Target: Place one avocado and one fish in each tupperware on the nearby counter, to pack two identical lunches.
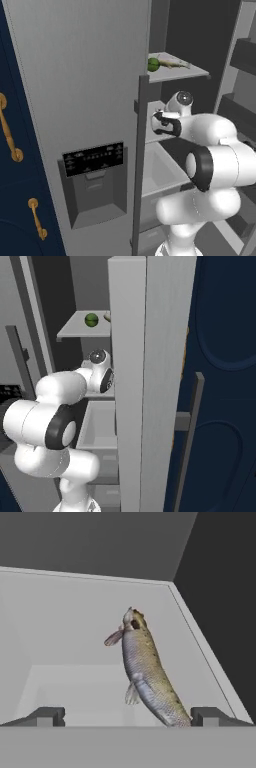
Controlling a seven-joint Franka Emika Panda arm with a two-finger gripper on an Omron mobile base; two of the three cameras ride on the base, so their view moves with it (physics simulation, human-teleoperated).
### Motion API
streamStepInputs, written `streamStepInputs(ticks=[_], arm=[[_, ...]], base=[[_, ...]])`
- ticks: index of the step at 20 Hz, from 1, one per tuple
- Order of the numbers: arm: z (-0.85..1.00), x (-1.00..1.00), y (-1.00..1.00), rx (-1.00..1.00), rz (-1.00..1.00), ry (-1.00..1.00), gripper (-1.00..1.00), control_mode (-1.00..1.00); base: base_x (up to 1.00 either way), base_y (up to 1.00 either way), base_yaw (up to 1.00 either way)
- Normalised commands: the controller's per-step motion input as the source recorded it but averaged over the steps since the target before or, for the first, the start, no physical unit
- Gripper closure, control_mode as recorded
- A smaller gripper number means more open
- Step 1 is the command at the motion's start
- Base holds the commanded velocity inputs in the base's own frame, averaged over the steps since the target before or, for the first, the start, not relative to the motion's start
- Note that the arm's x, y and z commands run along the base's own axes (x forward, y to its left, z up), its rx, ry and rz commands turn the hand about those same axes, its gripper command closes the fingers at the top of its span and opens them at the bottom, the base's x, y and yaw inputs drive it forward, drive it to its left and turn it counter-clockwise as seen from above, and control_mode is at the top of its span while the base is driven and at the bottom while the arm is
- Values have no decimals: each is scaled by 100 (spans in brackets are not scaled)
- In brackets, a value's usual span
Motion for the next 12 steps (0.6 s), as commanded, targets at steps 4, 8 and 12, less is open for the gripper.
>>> streamStepInputs(ticks=[4, 8, 12], arm=[[-14, 62, -20, 0, 0, 2, -100, -100], [-26, 60, -14, 0, 0, 2, -100, -100], [-37, 61, -1, 0, 0, 8, -100, -100]], base=[[0, 0, 0], [0, 0, 0], [0, 0, 0]])
